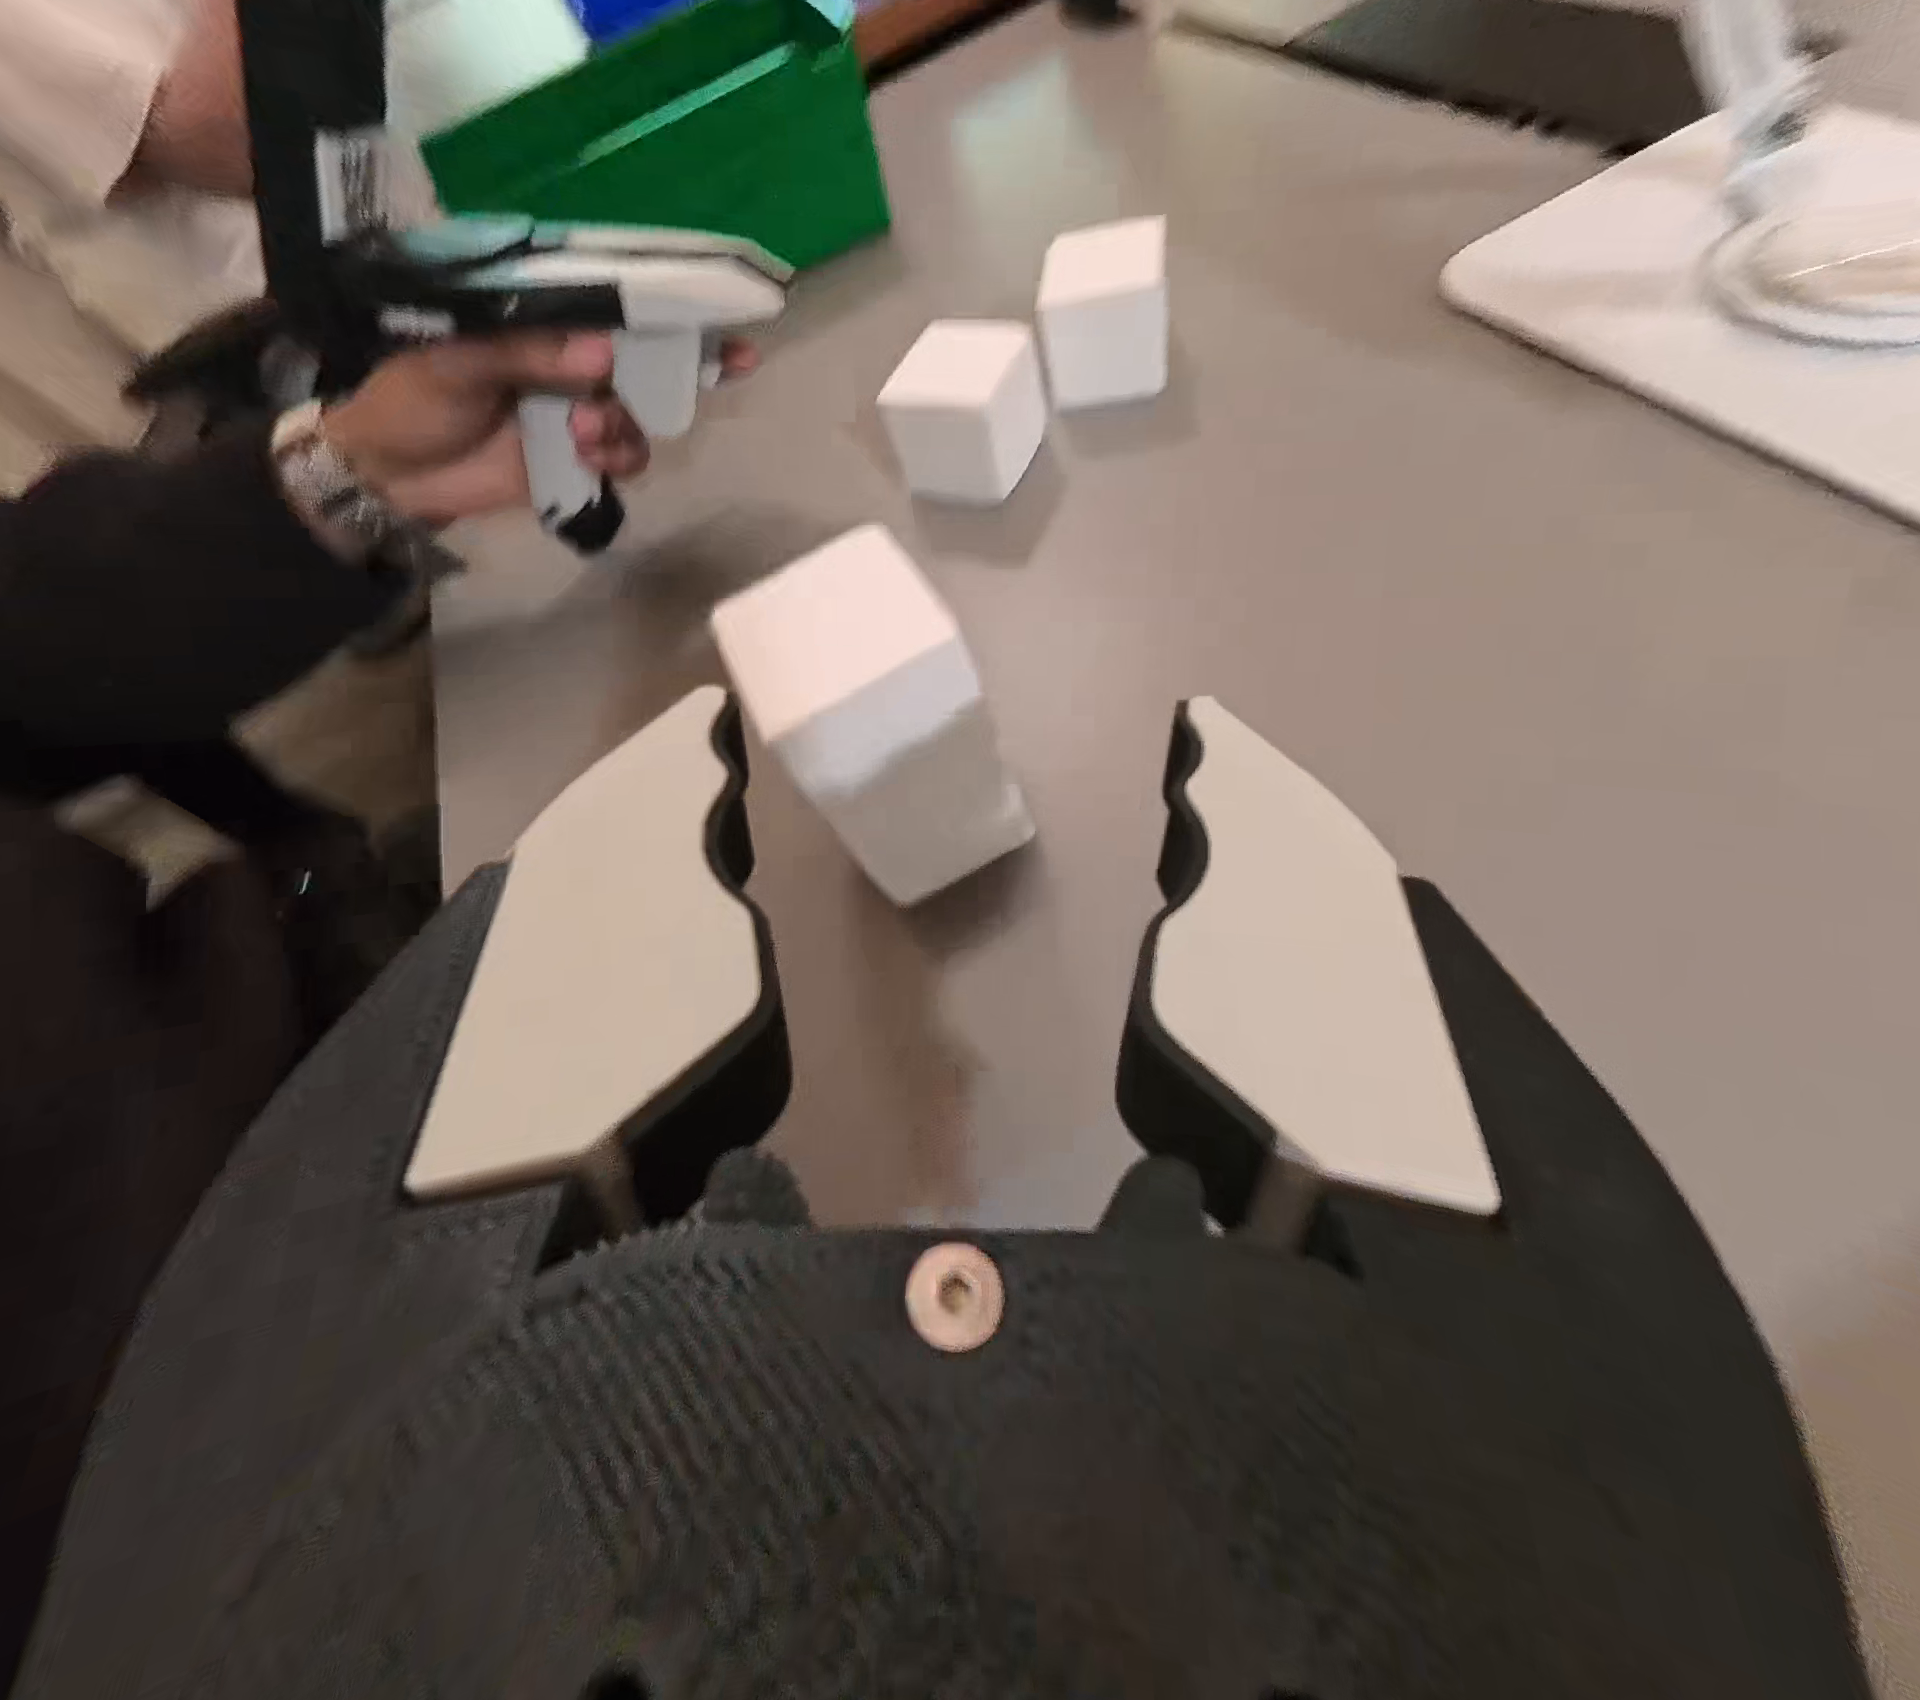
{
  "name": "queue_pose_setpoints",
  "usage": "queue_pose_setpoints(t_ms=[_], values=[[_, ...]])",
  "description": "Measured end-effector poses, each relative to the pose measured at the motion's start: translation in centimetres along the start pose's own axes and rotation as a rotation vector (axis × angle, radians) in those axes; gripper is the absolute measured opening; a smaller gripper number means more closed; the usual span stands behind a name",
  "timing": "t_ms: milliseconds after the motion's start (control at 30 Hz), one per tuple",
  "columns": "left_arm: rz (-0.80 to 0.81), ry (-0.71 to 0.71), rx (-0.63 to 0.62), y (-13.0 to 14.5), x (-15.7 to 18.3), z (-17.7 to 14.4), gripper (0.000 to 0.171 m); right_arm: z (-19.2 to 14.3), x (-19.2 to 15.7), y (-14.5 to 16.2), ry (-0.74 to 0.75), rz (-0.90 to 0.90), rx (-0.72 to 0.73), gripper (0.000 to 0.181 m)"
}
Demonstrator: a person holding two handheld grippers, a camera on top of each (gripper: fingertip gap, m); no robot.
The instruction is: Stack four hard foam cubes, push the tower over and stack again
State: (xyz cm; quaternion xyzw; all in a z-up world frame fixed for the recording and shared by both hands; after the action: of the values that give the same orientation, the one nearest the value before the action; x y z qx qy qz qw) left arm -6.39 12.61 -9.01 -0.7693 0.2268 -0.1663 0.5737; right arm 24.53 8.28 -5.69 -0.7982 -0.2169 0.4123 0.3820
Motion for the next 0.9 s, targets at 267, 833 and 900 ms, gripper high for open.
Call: queue_pose_setpoints(t_ms=[267, 833, 900], values=[[-0.219, -0.135, 0.081, -0.1, -5.4, -1.2, 0.030, 5.5, -7.2, -7.4, 0.221, 0.024, 0.172, 0.073], [-0.133, -0.193, 0.066, -0.3, -7.3, -1.5, 0.033, 24.2, -3.1, -3.5, 0.620, -0.189, -0.807, 0.057], [-0.137, -0.192, 0.067, -0.3, -7.4, -1.5, 0.033, 23.8, -3.8, -4.4, 0.581, -0.205, -0.744, 0.052]])
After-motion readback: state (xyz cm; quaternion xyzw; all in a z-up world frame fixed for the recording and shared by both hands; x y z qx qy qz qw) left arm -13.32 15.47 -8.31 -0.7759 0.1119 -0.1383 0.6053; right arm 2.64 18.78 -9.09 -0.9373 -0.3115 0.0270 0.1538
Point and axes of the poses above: each gripper's, where its closed fingertips meet, z out along the fingers, y out of its underside, x = y × z across the jaws, the point moved 6 cm from there along -z, back along the fingers, and after that the axes turned 15 degrees about z, right-handed, at the moved point
